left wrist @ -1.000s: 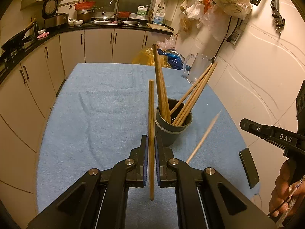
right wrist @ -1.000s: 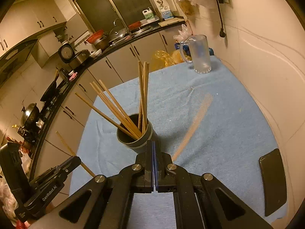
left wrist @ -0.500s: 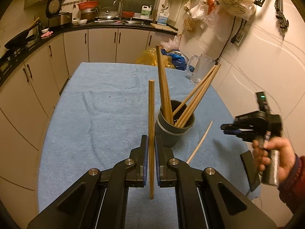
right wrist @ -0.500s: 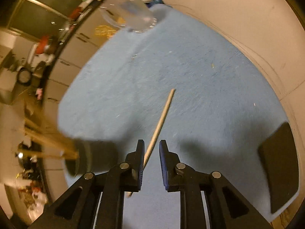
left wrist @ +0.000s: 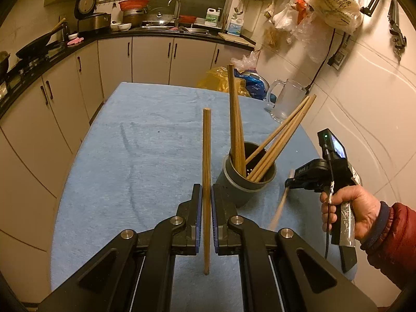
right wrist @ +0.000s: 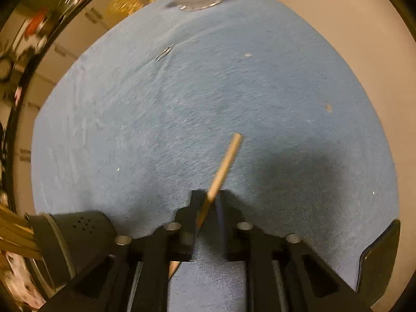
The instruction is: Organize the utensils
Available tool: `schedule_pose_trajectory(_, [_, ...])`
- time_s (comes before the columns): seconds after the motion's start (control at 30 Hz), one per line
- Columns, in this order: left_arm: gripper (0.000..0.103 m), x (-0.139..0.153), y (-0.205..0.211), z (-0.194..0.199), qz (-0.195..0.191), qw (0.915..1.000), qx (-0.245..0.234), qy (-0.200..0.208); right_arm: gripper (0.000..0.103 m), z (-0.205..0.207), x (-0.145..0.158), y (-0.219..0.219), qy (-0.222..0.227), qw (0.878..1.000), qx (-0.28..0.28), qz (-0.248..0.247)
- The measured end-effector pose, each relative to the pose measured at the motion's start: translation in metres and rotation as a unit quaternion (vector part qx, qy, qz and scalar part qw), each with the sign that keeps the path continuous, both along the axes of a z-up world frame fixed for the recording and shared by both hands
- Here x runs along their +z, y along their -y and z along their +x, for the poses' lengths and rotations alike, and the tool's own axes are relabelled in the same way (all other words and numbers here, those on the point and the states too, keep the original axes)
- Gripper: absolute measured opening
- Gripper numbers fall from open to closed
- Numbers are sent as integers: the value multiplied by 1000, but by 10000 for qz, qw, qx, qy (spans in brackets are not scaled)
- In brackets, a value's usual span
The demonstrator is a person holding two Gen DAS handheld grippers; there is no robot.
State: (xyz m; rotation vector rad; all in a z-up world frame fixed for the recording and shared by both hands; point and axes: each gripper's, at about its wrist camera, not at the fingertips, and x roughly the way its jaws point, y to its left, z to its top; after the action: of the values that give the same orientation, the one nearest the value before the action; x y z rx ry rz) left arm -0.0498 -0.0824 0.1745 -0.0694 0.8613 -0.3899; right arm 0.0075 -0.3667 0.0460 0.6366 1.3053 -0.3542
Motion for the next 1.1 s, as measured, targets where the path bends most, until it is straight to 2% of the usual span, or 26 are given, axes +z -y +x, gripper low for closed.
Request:
schedule_pose_trajectory(0.1, [6,0,1,1,-12,10000,-14,-9,6,-3,-1,1,107,9998,34,170])
schedule_pose_trajectory(0.17, [6,1,2,2,-23,10000,-25,1,6,-16,1,2,359,9985,-61,405])
schedule_pose_trajectory(0.3, [6,3,4,3,-38,10000,-83,24,6,-41,30,-1,931,9949,-25,397])
schedule_pose_trajectory(0.47, [6,9,8,-1,-51,9997,-220,120,6,-76,80,-11,1780,9839,140,84])
schedule_pose_trajectory(0.63, [6,16,10,-5,-75,9991,-341,227,5,-110,127,-31,2476,9674,248,-474])
schedule_pose_trajectory(0.83, [6,28,9,-8,-84,9982,-456,384,5,-132,173,-49,3035,9478,188,-961])
schedule_pose_trajectory(1.0, [6,40,8,-9,-88,9970,-533,551,5,-138,204,-54,3322,9358,109,-1172])
schedule_pose_trajectory(1.07, [6,46,6,-9,-110,9966,-546,603,4,-145,215,-52,3415,9319,88,-1221])
schedule_pose_trajectory(1.1, [6,49,6,-8,-122,9964,-559,624,0,-146,219,-52,3442,9307,96,-1234])
